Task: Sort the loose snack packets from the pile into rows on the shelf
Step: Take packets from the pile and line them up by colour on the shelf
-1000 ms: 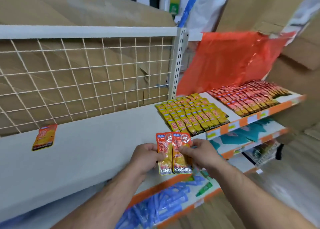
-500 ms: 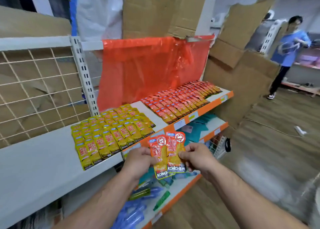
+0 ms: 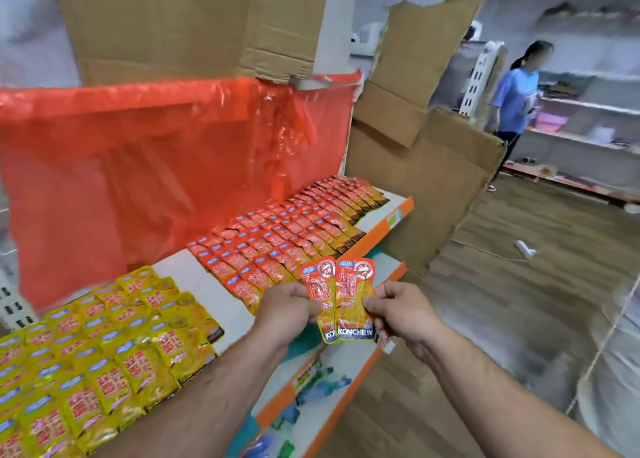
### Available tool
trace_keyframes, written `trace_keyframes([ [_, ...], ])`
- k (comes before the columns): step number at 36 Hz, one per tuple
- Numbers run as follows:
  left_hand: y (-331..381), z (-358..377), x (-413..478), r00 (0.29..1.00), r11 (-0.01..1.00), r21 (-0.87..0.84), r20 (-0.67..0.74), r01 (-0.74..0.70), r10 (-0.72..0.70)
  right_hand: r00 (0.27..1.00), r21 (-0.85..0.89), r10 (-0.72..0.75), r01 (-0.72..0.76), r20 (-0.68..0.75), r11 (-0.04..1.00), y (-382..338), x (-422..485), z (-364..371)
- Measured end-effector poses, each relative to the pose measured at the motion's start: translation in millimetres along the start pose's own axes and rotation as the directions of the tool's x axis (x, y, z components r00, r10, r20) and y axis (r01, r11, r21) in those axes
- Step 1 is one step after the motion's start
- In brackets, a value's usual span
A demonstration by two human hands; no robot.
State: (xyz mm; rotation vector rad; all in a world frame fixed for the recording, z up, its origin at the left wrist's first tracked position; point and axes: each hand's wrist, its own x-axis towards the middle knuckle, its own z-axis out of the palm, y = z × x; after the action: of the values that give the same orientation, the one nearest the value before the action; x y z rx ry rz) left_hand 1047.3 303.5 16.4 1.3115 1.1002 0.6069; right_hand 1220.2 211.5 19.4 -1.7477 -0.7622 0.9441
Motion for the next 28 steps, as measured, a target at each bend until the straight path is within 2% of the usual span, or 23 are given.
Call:
trace_keyframes([
  [7,36.8,19.2,86.7,0.997,0.999,0.009,0.074,-0.039,0.038,0.997,-0.007,-0.004,0.004,-0.076,1.000,-30.5,74.2,-19.6],
  [15,54.1,44.1,149.1,0.996,0.996,0.057,0.064,-0.070,0.066,0.994,-0.027,0.015,-0.018,-0.104,0.999,-38.0,133.3,-40.8],
  [24,61.0,79.7,209.4,0.999,0.997,0.083,-0.051,-0.005,0.009,0.999,-0.005,0.051,-0.051,0.010,0.999,-29.6,223.2,-73.9],
  [28,66.4,98.4,235.8,0.988,0.992,0.124,-0.154,0.024,-0.004,0.996,-0.019,0.030,-0.028,0.082,0.999,-31.9,270.1,-86.1],
])
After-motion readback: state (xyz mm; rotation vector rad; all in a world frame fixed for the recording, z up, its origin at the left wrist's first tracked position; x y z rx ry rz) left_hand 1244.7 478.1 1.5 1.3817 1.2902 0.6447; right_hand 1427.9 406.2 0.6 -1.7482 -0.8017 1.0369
